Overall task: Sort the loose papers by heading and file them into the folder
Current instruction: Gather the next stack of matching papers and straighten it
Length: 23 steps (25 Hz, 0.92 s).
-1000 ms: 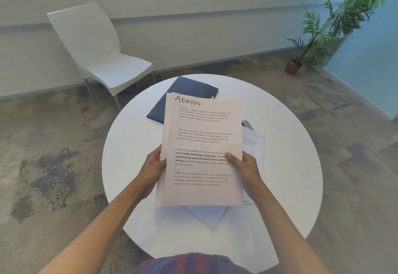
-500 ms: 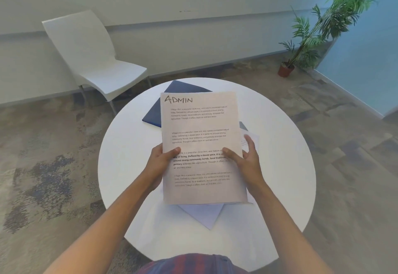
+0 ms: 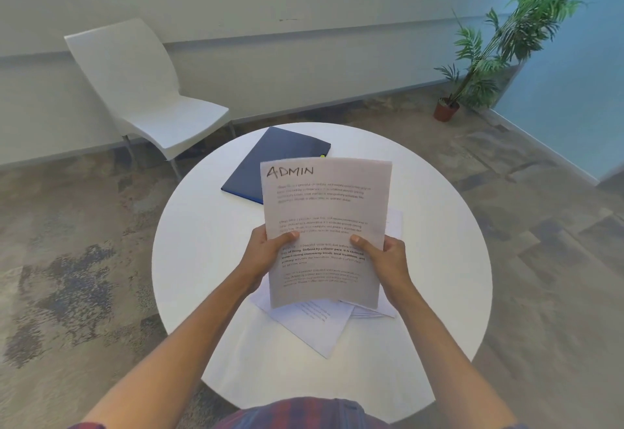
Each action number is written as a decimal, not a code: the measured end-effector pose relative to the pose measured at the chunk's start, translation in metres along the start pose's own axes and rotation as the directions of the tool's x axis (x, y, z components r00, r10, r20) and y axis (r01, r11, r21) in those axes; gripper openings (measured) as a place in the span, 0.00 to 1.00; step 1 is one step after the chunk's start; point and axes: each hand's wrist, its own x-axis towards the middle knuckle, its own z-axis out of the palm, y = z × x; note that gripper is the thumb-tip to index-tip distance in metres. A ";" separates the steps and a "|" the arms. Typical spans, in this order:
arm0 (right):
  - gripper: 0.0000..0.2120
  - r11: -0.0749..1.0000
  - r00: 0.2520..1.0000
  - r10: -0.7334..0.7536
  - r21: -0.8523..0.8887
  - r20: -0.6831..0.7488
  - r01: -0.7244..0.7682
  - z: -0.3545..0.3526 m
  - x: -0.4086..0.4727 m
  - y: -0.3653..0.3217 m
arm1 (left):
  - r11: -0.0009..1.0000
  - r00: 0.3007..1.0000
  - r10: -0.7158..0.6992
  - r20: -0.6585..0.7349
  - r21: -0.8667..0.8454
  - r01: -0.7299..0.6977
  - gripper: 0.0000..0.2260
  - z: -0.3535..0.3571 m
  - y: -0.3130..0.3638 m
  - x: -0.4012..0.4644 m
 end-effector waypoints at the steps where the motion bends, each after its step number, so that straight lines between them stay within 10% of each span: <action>1: 0.03 1.000 1.000 -0.016 -0.015 -0.016 0.015 0.002 -0.003 0.005 | 1.000 1.000 0.001 -0.011 0.018 -0.001 0.09 0.001 -0.002 0.001; 23: 0.13 0.982 0.969 -0.189 -0.003 -0.160 0.191 -0.001 -0.017 -0.006 | 0.988 0.998 0.055 0.021 0.140 -0.058 0.14 0.021 0.005 0.000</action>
